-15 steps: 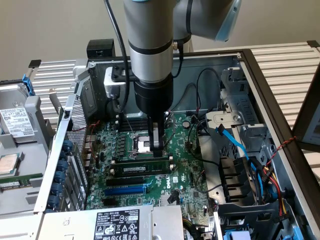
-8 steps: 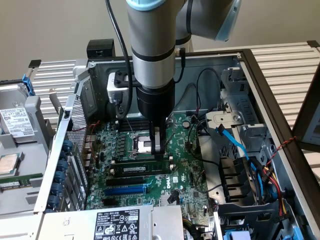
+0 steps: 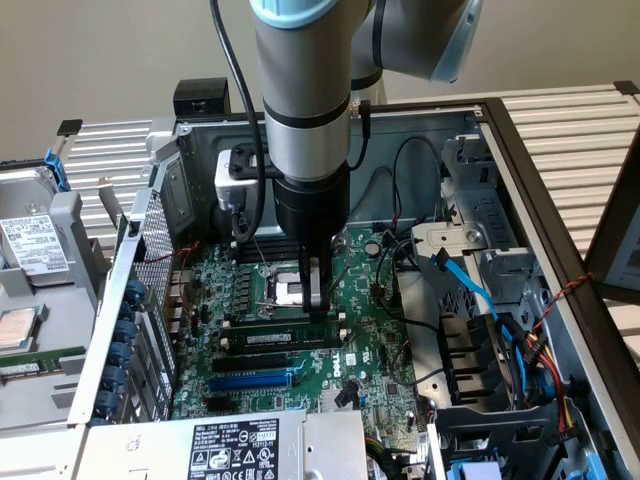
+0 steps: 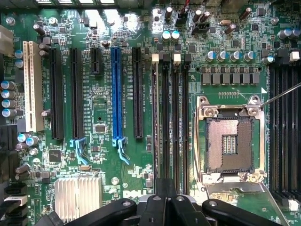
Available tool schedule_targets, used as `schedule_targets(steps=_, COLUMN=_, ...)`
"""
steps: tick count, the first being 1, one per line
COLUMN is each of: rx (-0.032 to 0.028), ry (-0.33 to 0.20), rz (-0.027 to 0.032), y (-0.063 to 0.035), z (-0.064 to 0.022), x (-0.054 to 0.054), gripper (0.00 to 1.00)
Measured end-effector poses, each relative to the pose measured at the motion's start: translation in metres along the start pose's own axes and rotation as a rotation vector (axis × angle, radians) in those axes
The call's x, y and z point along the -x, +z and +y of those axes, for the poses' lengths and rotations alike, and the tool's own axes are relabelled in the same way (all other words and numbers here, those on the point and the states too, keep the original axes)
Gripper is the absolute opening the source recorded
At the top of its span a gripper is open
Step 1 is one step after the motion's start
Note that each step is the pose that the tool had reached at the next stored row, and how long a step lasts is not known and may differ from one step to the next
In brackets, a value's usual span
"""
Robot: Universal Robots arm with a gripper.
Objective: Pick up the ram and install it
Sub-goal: 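Press down the ram until it locks into place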
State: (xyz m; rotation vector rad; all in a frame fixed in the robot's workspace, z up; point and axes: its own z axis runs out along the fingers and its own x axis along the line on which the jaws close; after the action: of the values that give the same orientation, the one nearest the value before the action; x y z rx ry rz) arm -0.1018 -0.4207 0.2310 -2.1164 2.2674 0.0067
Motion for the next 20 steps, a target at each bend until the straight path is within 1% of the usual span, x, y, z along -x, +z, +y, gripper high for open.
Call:
schedule_targets(steps=10, rx=0.0002, ry=0.000, rz=0.0005, y=0.0031, z=0.0001, x=0.000, gripper=0.11)
schedule_targets(steps=12, rx=-0.0007, ry=0.000, rz=-0.0012, y=0.0032, z=0.0019, x=0.000, gripper=0.11)
schedule_targets(steps=13, rx=-0.0005, ry=0.000, rz=-0.0021, y=0.0030, z=0.0045, x=0.000, gripper=0.11)
schedule_targets(steps=15, rx=-0.0006, ry=0.000, rz=-0.0039, y=0.0020, z=0.0134, x=-0.001, gripper=0.11)
schedule_targets(steps=20, rx=-0.0004, ry=0.000, rz=-0.0041, y=0.0008, z=0.0363, x=-0.003, gripper=0.11)
